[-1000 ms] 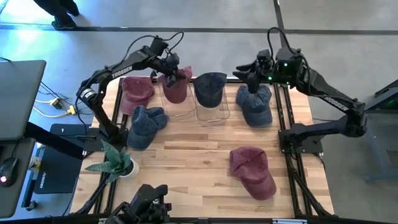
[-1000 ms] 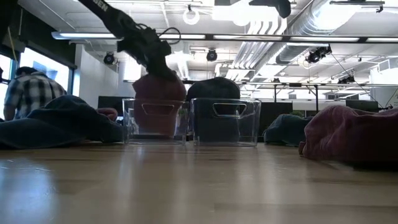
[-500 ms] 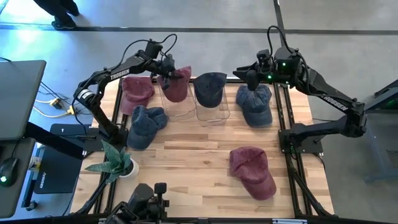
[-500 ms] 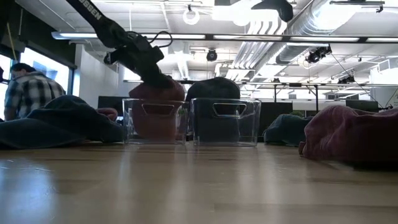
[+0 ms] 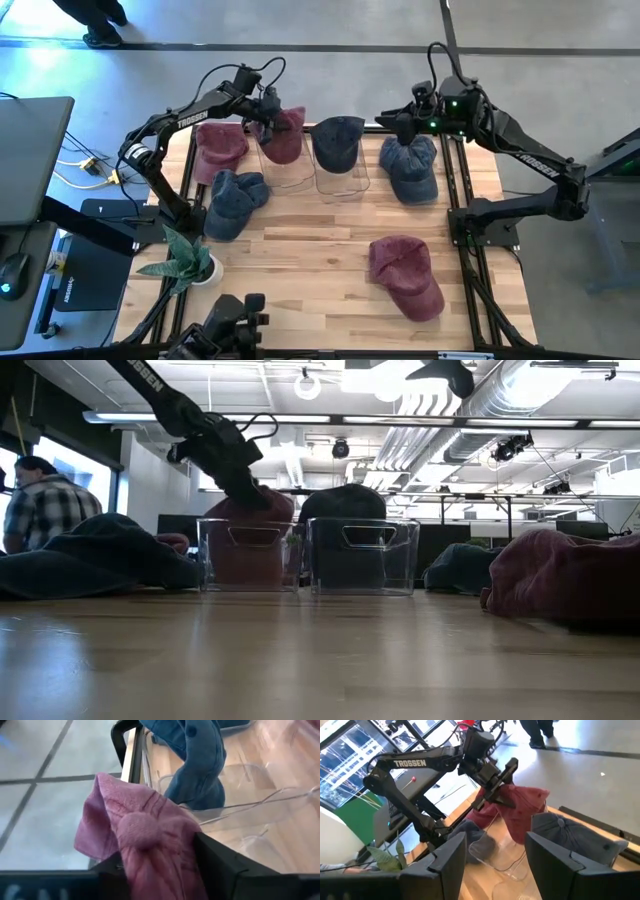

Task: Pick & Place hat
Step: Put the bottom left red cap into the left bin

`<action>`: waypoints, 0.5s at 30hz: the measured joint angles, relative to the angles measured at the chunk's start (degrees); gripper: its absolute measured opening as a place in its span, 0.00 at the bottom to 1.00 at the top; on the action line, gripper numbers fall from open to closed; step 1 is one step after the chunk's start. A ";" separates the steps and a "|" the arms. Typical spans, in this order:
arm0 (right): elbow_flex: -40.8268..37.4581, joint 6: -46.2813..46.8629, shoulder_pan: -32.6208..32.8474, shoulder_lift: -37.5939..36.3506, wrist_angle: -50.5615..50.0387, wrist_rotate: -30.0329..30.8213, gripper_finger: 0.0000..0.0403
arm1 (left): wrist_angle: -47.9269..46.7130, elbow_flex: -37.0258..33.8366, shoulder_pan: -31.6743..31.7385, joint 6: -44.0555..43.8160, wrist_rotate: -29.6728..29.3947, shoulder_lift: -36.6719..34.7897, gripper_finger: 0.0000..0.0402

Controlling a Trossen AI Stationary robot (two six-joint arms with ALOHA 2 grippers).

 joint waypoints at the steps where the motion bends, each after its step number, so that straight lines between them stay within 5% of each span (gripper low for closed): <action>1: 0.00 0.00 0.00 0.00 -0.48 -0.09 0.49 | -0.20 0.02 0.00 -1.63 0.53 0.02 0.42; 7: 0.00 -0.06 0.07 0.00 -2.41 -0.16 0.49 | -7.07 1.42 0.02 -6.78 7.60 0.04 0.48; 15: 0.00 -1.54 0.07 0.00 -2.94 -0.17 0.49 | -19.79 7.83 0.00 -4.24 3.66 0.04 0.48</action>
